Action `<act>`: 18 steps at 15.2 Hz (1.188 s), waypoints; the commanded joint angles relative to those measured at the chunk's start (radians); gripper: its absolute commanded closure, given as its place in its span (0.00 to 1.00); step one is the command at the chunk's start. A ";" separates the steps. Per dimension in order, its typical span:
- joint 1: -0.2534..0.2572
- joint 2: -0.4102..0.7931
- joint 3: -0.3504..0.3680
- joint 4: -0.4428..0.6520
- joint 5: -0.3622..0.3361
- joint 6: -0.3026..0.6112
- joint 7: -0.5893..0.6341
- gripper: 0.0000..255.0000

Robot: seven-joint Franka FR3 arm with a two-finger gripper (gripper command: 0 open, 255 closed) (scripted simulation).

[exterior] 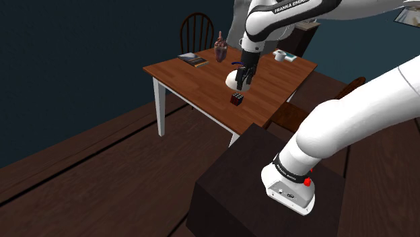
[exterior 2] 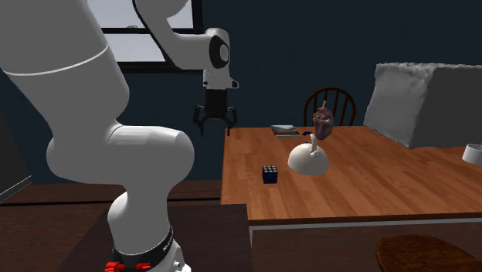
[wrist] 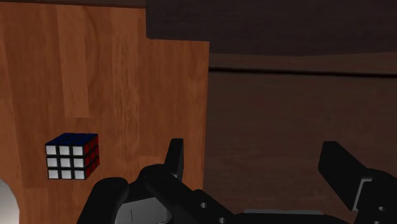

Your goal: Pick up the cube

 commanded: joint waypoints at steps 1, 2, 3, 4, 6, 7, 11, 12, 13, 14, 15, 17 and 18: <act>-0.007 0.064 -0.027 0.010 -0.008 0.059 -0.035 0.00; -0.011 0.099 -0.041 0.019 -0.010 0.087 -0.055 0.00; -0.014 0.134 -0.054 0.029 -0.010 0.113 -0.075 0.00; -0.017 0.171 -0.067 0.040 -0.008 0.140 -0.095 0.00; -0.023 0.245 -0.092 0.067 0.001 0.190 -0.138 0.00; -0.026 0.284 -0.103 0.082 0.008 0.214 -0.160 0.00; -0.044 0.442 -0.136 0.157 0.057 0.299 -0.257 0.00; -0.051 0.482 -0.141 0.178 0.074 0.317 -0.282 0.00; -0.059 0.523 -0.144 0.201 0.091 0.334 -0.307 0.00; -0.068 0.563 -0.145 0.226 0.109 0.349 -0.332 0.00; -0.079 0.603 -0.145 0.251 0.127 0.363 -0.357 0.00; -0.105 0.682 -0.139 0.306 0.163 0.386 -0.404 0.00; -0.119 0.722 -0.134 0.336 0.179 0.396 -0.426 0.00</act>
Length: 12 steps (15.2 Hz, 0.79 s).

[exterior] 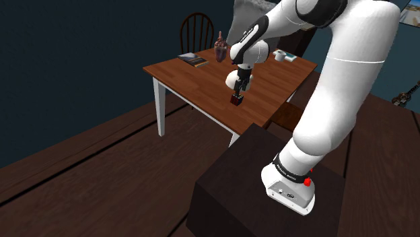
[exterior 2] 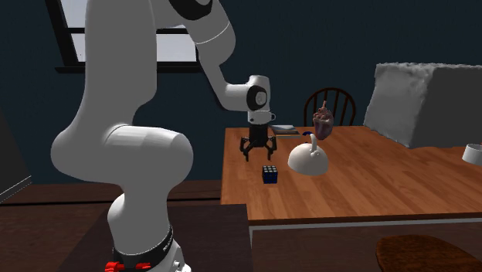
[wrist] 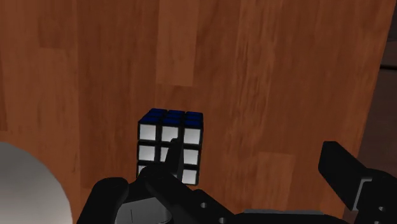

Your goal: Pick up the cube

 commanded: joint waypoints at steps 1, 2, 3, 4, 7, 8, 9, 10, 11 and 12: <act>-0.031 0.080 0.008 0.059 0.034 0.021 -0.048 0.00; -0.046 0.119 0.014 0.091 0.049 0.028 -0.067 0.00; -0.063 0.157 0.021 0.124 0.062 0.034 -0.085 0.00; -0.079 0.194 0.028 0.158 0.074 0.038 -0.102 0.00; -0.100 0.244 0.040 0.197 0.089 0.051 -0.119 0.00; -0.103 0.255 0.044 0.198 0.093 0.061 -0.122 0.00; -0.106 0.266 0.048 0.199 0.098 0.070 -0.124 0.00; -0.109 0.277 0.052 0.201 0.103 0.079 -0.126 0.00; -0.112 0.289 0.056 0.203 0.107 0.089 -0.128 0.00; -0.115 0.300 0.059 0.205 0.111 0.098 -0.130 0.00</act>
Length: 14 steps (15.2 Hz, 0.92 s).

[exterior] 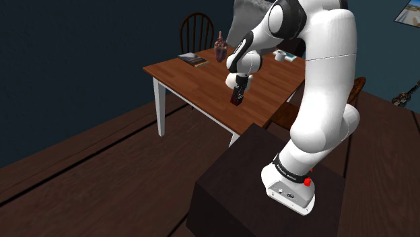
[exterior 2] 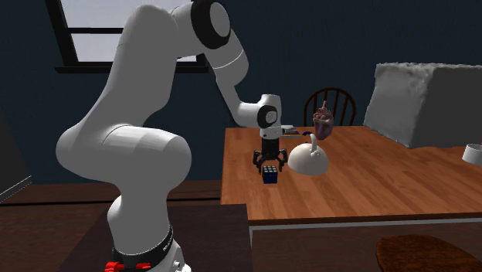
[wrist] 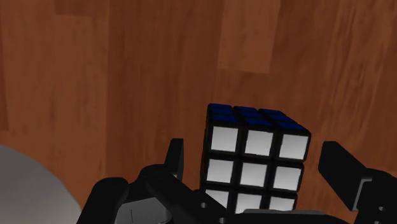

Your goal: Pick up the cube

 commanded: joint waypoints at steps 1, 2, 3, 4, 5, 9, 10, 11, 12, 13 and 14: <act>-0.009 0.033 0.011 0.010 0.012 0.023 -0.006 0.00; -0.009 0.033 0.011 0.010 0.012 0.023 -0.006 0.00; -0.009 0.033 0.011 0.010 0.012 0.023 -0.006 0.00; -0.009 0.033 0.011 0.010 0.012 0.022 -0.005 1.00; -0.009 0.033 0.011 0.010 0.012 0.022 -0.005 1.00; -0.009 0.032 0.011 0.010 0.012 0.022 -0.005 1.00; -0.009 0.032 0.011 0.009 0.012 0.022 -0.005 1.00; -0.009 0.032 0.011 0.010 0.012 0.022 -0.005 1.00; -0.009 0.032 0.011 0.010 0.012 0.022 -0.005 1.00; -0.009 0.033 0.011 0.010 0.012 0.023 -0.006 1.00; -0.006 0.022 0.007 0.007 0.008 0.014 -0.004 1.00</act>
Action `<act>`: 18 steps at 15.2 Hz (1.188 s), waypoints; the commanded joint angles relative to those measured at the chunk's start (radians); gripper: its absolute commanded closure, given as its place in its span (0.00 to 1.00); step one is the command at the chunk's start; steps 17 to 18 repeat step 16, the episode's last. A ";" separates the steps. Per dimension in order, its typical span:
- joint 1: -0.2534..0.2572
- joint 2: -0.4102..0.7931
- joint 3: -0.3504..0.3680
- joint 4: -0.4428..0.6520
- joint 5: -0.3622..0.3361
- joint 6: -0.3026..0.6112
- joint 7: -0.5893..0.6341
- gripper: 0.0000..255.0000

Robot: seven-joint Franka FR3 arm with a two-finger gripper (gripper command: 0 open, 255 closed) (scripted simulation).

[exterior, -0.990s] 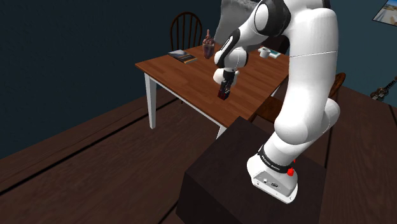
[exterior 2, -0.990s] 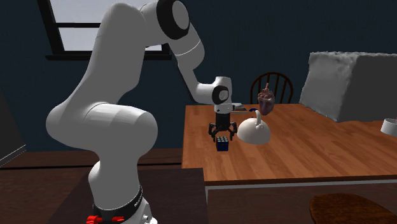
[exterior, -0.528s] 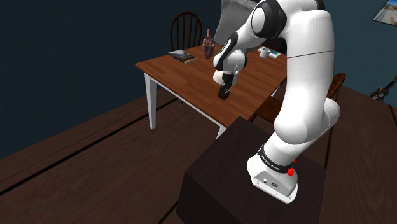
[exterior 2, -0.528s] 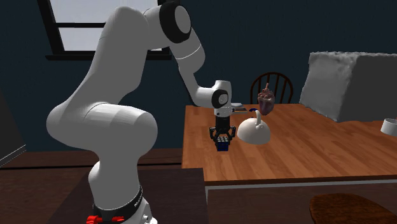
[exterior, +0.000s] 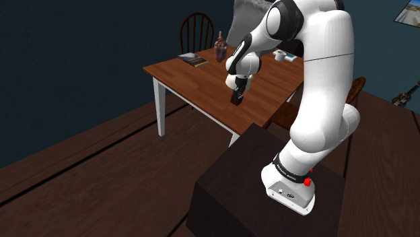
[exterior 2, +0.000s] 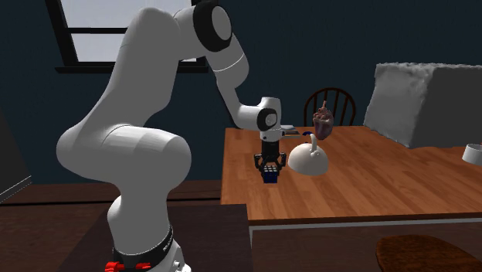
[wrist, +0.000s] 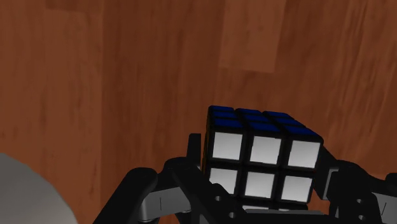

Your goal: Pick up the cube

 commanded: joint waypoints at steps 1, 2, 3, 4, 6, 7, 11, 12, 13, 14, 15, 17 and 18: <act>0.004 -0.016 -0.006 -0.004 -0.006 -0.013 0.002 1.00; 0.007 -0.028 -0.010 -0.005 -0.011 -0.023 0.004 1.00; 0.010 -0.039 -0.014 -0.007 -0.015 -0.032 0.007 1.00; 0.013 -0.050 -0.018 -0.009 -0.020 -0.041 0.009 1.00; 0.019 -0.072 -0.025 -0.011 -0.029 -0.060 0.013 1.00; 0.022 -0.083 -0.029 -0.012 -0.033 -0.070 0.015 1.00; 0.033 -0.126 -0.043 -0.014 -0.052 -0.109 0.024 1.00; 0.035 -0.137 -0.046 -0.014 -0.057 -0.119 0.026 1.00; 0.038 -0.147 -0.049 -0.013 -0.062 -0.130 0.029 1.00; 0.040 -0.157 -0.052 -0.013 -0.066 -0.140 0.031 1.00; 0.041 -0.159 -0.053 -0.013 -0.067 -0.142 0.031 1.00; 0.041 -0.159 -0.053 -0.013 -0.067 -0.142 0.031 1.00; 0.041 -0.159 -0.053 -0.013 -0.067 -0.142 0.031 1.00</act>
